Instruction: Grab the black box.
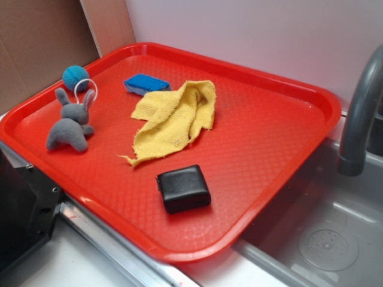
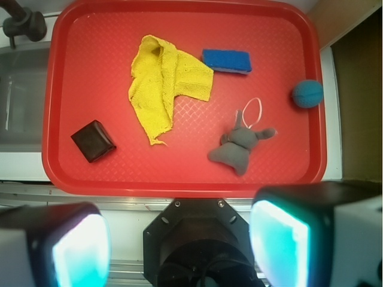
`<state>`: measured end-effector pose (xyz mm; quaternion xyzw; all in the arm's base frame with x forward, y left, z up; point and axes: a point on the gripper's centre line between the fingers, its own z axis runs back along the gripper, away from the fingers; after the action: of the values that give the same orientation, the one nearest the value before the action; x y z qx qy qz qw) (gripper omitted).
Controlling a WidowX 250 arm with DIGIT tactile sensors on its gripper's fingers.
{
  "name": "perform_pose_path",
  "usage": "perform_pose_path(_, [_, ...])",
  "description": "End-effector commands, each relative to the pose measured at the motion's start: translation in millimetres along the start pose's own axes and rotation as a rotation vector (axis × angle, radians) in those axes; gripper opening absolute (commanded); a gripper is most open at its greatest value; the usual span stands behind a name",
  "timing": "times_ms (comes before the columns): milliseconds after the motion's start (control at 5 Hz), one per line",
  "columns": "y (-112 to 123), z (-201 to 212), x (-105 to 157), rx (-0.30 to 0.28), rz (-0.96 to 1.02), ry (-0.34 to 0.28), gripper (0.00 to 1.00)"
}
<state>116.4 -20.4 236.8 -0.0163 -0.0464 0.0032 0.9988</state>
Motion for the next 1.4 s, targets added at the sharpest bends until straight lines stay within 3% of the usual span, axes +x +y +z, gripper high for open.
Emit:
perform_pose_path(0, [0, 0, 0, 0.0, 0.0, 0.0, 1.0])
perform_pose_path(200, [-11, -10, 7, 0.003, -0.074, 0.039, 1.0])
perform_pose_path(400, [-21, -21, 9, -0.062, -0.15, 0.028, 1.0])
perform_pose_path(600, [-40, -40, 10, -0.105, -0.257, -0.043, 1.0])
perform_pose_path(800, [-62, -65, 13, -0.178, -0.388, -0.066, 1.0])
perform_pose_path(1000, [-76, -87, 18, -0.161, -0.392, -0.071, 1.0])
perform_pose_path(1200, [-93, -112, 27, -0.188, -0.461, -0.085, 1.0])
